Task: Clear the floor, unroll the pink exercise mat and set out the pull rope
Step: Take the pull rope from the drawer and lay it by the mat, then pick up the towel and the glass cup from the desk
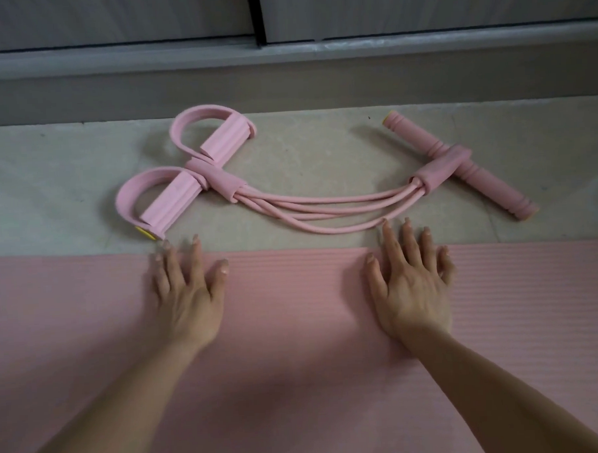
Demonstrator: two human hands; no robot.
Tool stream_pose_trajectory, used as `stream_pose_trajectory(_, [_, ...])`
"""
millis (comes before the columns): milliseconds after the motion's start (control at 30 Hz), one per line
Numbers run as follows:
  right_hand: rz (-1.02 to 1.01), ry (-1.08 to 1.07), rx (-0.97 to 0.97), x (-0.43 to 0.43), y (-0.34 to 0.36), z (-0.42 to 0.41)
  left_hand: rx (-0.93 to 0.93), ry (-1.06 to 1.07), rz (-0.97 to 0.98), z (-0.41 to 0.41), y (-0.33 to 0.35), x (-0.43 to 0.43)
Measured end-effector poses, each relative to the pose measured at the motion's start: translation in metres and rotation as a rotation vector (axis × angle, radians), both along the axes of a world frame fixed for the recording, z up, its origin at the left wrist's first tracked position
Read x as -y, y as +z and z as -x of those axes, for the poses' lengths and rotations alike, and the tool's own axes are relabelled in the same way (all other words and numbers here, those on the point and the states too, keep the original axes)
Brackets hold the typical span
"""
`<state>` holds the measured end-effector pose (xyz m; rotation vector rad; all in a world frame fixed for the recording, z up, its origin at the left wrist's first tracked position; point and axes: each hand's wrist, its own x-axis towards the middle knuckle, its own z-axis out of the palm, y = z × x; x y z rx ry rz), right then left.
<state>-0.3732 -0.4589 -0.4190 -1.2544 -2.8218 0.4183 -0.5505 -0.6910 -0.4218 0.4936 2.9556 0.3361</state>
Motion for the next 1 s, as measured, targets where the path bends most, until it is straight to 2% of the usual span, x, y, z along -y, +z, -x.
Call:
stream_pose_trajectory(133, [0.05, 0.0, -0.064, -0.003, 0.004, -0.002, 0.051, -0.053, 0.049, -0.036, 0.0, -0.002])
stream_pose_trajectory(267, [0.19, 0.116, 0.063, -0.015, 0.015, -0.011, 0.136, -0.202, 0.115, -0.063, 0.025, 0.012])
stream_pose_trajectory(367, [0.28, 0.122, 0.125, 0.003, 0.039, -0.023, 0.128, -0.19, 0.11, -0.077, 0.064, 0.026])
stream_pose_trajectory(467, [0.334, 0.275, 0.121, 0.045, 0.076, -0.031, 0.171, -0.122, 0.085, -0.094, 0.108, 0.036])
stream_pose_trajectory(533, [0.35, 0.383, 0.133, 0.075, 0.116, -0.033, 0.202, -0.083, 0.055, -0.109, 0.145, 0.047])
stream_pose_trajectory(733, [0.219, 0.652, 0.281, 0.158, 0.275, -0.034, 0.223, 0.027, -0.056, -0.158, 0.288, 0.107])
stream_pose_trajectory(1000, [0.228, 0.84, 0.37, 0.251, 0.514, -0.067, 0.262, 0.245, -0.088, -0.233, 0.515, 0.197])
